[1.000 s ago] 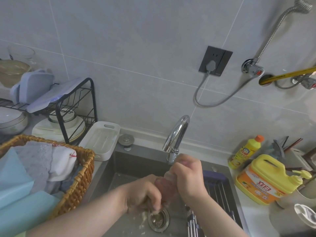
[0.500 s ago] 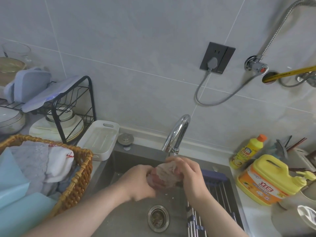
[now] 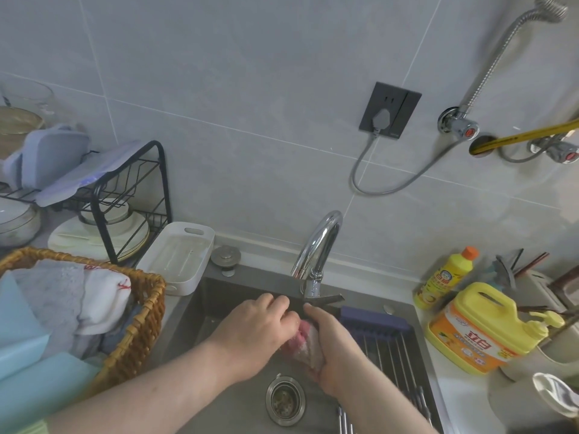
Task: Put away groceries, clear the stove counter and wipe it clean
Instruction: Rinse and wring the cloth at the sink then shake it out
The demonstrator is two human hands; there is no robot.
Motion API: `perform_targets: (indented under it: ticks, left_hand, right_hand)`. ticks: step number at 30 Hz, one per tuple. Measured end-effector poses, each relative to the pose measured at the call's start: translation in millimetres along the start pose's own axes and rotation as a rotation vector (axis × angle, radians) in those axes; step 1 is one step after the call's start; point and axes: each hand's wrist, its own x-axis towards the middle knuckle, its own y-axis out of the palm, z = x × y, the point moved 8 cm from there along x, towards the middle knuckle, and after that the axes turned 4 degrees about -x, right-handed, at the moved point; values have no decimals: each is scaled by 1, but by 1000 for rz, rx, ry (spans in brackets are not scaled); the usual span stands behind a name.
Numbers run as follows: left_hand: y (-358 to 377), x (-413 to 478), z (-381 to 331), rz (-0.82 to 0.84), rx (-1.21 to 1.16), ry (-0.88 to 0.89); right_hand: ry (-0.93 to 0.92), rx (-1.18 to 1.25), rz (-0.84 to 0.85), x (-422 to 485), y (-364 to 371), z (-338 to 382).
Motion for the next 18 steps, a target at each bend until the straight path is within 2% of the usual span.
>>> perform_targets:
  ticks: [3, 5, 7, 14, 18]
  left_hand:
    - [3, -5, 9, 39, -303, -258]
    - [12, -11, 13, 132, -604, -489]
    - [16, -11, 11, 181, -830, -594]
    - [16, -17, -13, 337, -1563, -607]
    - [17, -19, -20, 426, -1794, -551]
  right_hand:
    - [-405, -176, -321, -4, -16, 25]
    - [-608, -335, -397, -19, -15, 44]
    - [-760, -464, -418, -35, -12, 58]
    - [-1094, -613, -248, -53, 1, 73]
    - [-1317, -667, -150, -70, 14, 86]
